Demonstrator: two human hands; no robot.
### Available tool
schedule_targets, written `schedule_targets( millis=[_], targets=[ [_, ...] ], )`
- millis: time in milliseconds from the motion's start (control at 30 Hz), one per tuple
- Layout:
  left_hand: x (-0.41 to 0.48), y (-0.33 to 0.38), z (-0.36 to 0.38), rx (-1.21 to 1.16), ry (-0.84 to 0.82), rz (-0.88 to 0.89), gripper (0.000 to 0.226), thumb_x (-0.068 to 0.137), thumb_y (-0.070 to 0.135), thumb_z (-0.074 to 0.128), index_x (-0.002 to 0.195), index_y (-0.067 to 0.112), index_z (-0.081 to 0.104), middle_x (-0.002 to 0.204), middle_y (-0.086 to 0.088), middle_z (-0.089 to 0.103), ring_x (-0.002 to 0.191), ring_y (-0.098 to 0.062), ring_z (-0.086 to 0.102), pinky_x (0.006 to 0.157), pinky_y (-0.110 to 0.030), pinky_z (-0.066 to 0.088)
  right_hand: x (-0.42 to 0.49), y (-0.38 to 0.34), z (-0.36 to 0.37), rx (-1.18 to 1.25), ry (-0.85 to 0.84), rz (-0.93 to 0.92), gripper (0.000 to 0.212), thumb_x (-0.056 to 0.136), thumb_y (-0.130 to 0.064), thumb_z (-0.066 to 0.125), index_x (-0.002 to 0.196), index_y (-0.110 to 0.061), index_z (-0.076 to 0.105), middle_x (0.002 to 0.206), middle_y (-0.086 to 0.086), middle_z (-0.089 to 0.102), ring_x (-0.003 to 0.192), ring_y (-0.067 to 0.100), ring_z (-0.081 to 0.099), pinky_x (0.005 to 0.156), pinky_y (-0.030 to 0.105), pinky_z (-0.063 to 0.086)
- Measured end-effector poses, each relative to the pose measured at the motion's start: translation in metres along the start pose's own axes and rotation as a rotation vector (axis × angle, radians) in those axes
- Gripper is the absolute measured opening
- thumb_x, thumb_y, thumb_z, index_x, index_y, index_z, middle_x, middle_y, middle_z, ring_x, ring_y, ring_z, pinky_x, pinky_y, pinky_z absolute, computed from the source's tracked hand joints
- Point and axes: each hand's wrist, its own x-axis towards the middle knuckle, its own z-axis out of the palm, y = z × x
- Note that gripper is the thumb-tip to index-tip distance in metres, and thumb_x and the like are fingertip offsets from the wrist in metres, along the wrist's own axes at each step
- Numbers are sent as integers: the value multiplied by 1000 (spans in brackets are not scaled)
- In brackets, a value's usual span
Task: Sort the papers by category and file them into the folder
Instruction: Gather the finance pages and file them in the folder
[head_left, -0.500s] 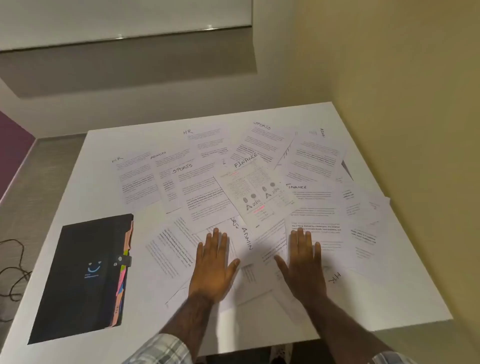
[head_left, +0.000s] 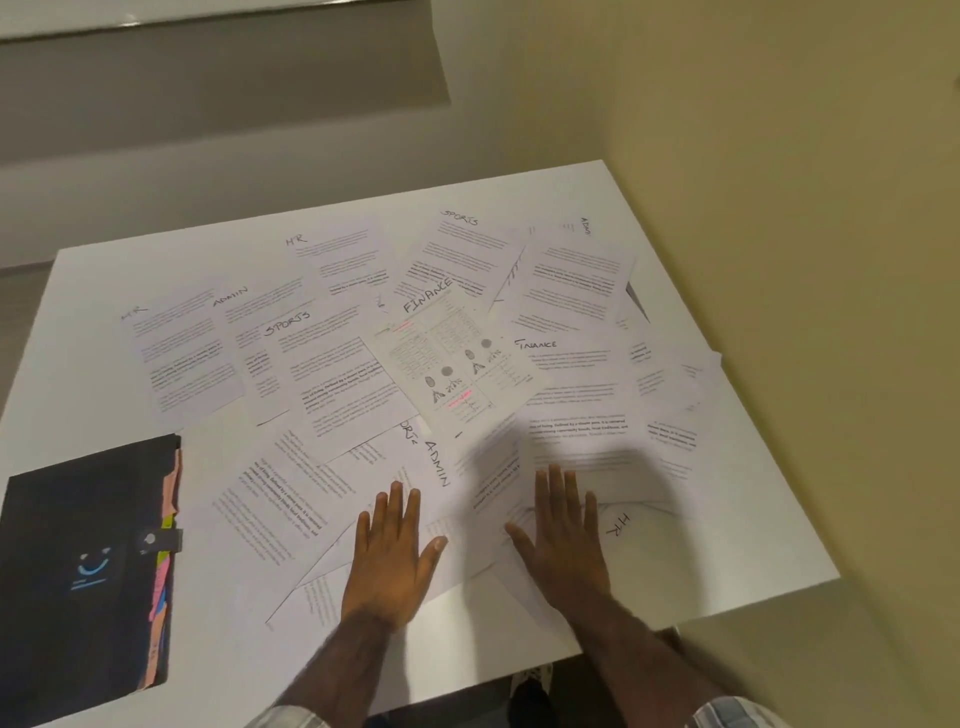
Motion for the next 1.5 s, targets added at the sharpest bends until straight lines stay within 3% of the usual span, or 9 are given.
schedule_targets(
  millis=[233,500,600,767,1067,1200,1267,1367,1500],
  targets=[
    [1,9,3,36,10,-21,89,80,76,-29,152,23,-32,159,-3,-41,151,-27,-29,126,-47,-11,4,16,2,14,-28,11,87,101,-70,14,161,-7,9,170,13,1,156,34,3,120,50,1],
    [12,54,-13,7,74,46,72,103,59,8,156,23,-25,163,-4,-34,153,-24,-25,120,-37,-21,14,45,-22,64,99,104,78,103,-61,16,150,-7,47,159,19,39,147,38,38,121,53,22],
    [27,87,-20,-57,45,107,69,105,49,24,163,19,3,170,-7,-6,158,-27,-2,127,-40,-3,21,65,-38,99,157,187,75,102,-58,23,146,-6,52,153,21,47,142,39,46,112,56,39],
    [44,147,-50,-247,115,120,62,100,36,51,154,9,36,152,-7,47,138,-25,45,117,-36,33,38,99,-61,175,237,283,64,94,-38,64,146,-4,48,151,23,47,141,38,44,116,48,35],
    [71,186,-65,-572,32,-172,64,93,39,62,144,8,40,137,-12,50,127,-30,51,105,-47,48,65,126,-91,477,105,467,61,93,-38,65,144,-9,50,139,14,58,128,31,55,104,41,45],
    [92,182,-55,-810,69,-280,53,81,41,72,118,8,53,112,-10,63,96,-25,64,75,-39,57,73,130,-96,737,90,543,43,88,-27,67,126,-8,65,116,7,73,104,25,71,82,33,60],
    [94,185,-61,-869,107,-310,32,85,26,75,102,8,54,93,-6,62,77,-17,57,57,-23,42,74,130,-100,788,84,565,29,87,-18,65,115,-9,71,106,4,76,90,21,71,64,23,57],
    [96,185,-65,-952,70,-303,19,89,19,74,101,9,64,91,-4,70,78,-17,64,55,-22,46,72,130,-104,823,90,551,16,88,-7,60,96,-9,74,91,2,74,75,15,66,44,6,39],
    [102,175,-67,-1010,-48,-316,6,93,12,68,87,11,71,78,2,71,69,-17,65,57,-25,47,60,140,-110,961,103,594,19,88,-2,61,72,-13,61,72,-2,61,63,9,55,45,10,38]
  ],
)
